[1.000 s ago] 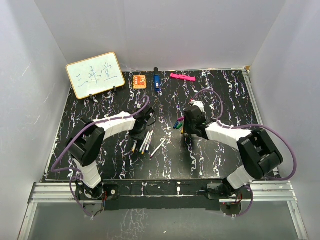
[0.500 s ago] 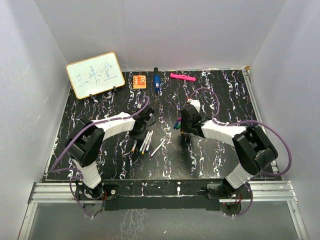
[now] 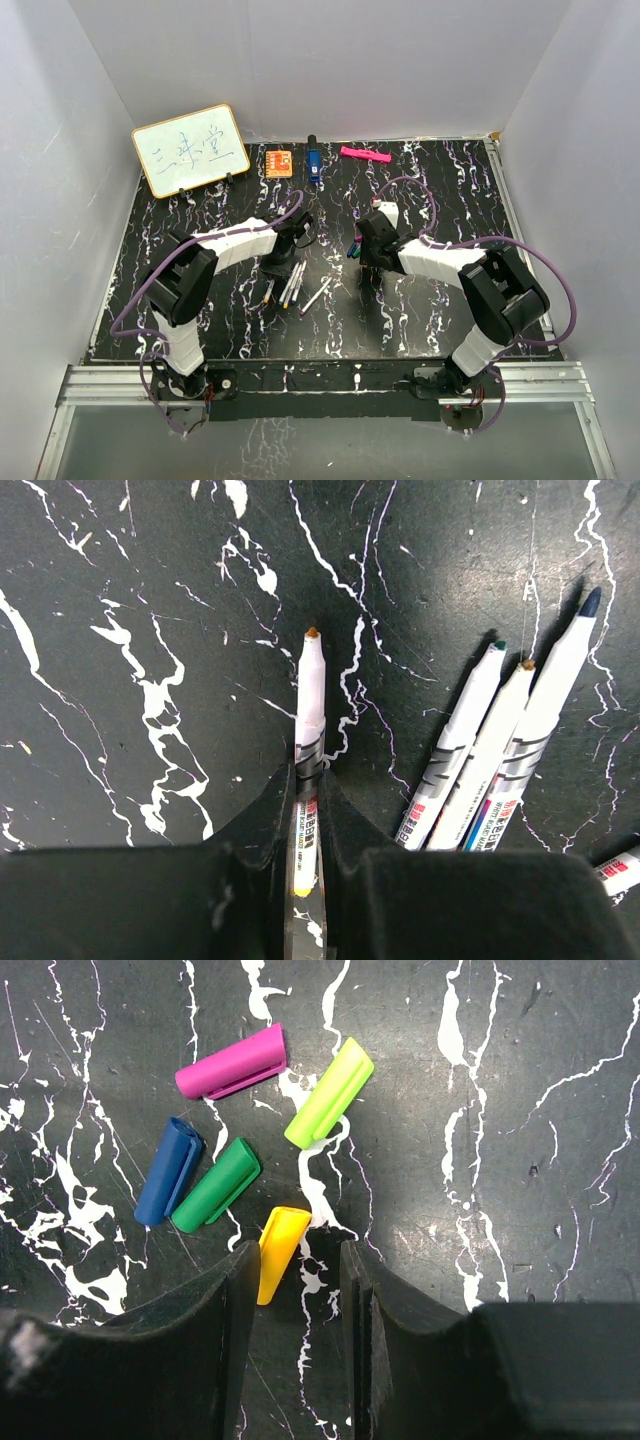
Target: Insert the pens into the pen caps
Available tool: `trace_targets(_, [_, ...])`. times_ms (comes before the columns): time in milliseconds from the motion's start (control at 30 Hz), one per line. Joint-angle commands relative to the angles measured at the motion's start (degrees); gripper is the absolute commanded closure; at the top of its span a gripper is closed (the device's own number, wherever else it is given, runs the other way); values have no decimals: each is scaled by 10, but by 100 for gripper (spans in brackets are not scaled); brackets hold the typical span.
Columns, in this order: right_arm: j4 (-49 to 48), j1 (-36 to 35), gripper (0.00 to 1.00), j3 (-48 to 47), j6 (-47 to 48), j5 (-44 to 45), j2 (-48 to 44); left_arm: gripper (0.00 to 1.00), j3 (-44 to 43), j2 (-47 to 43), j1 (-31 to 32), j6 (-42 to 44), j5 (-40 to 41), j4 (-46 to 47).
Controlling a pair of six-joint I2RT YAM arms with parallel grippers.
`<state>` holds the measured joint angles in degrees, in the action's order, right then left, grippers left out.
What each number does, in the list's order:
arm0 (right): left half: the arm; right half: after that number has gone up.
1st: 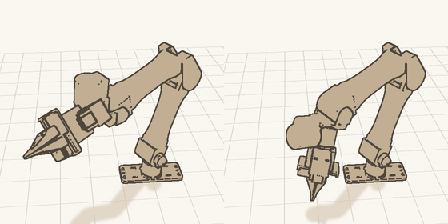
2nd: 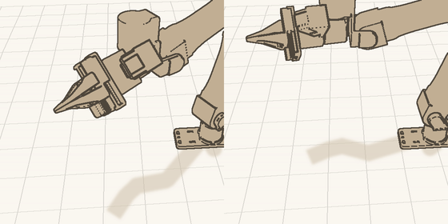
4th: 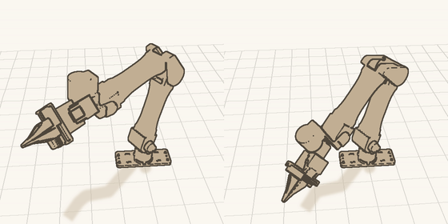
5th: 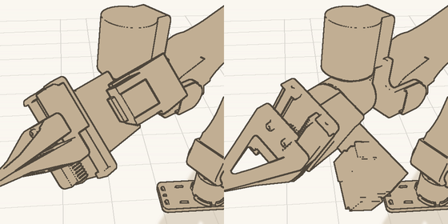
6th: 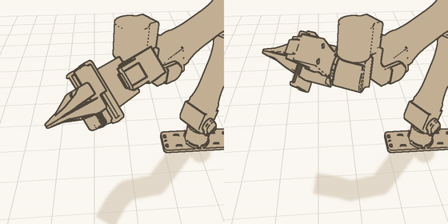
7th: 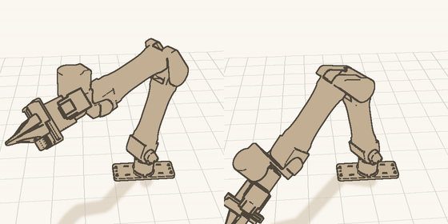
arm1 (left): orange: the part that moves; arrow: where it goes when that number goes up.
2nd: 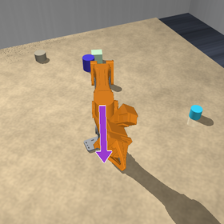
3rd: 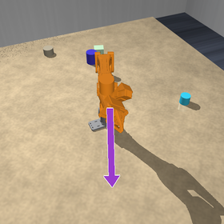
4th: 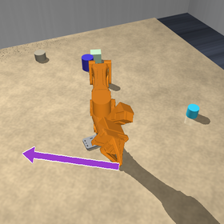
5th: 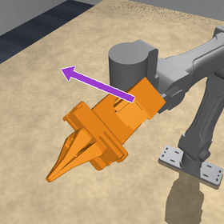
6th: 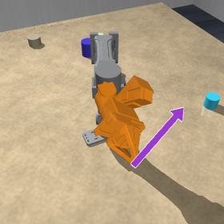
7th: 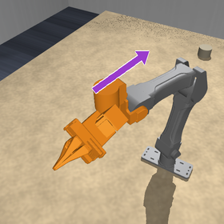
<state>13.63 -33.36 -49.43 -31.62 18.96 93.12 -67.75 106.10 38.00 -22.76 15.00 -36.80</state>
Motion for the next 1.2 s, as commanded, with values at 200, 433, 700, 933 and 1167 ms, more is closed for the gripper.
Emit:
trace_targets(200, [-5, -3, 64, -20, -4, 22, -3, 83, 49, 42, -4, -29, -22, -54])
trace_targets(433, [-5, -4, 63, -20, -3, 23, -6, 87, 53, 48, -3, -29, -26, -55])
trace_targets(700, [-3, -4, 63, -20, -5, 22, -3, 100, 58, 48, -3, -9, -51, -45])
trace_targets(933, [6, -5, 66, -21, -10, 18, 5, 100, 64, 39, -4, -2, -51, -35])
trace_targets(1167, [11, -14, 67, -14, -13, 17, 19, 100, 62, 44, -4, -4, -52, -30])
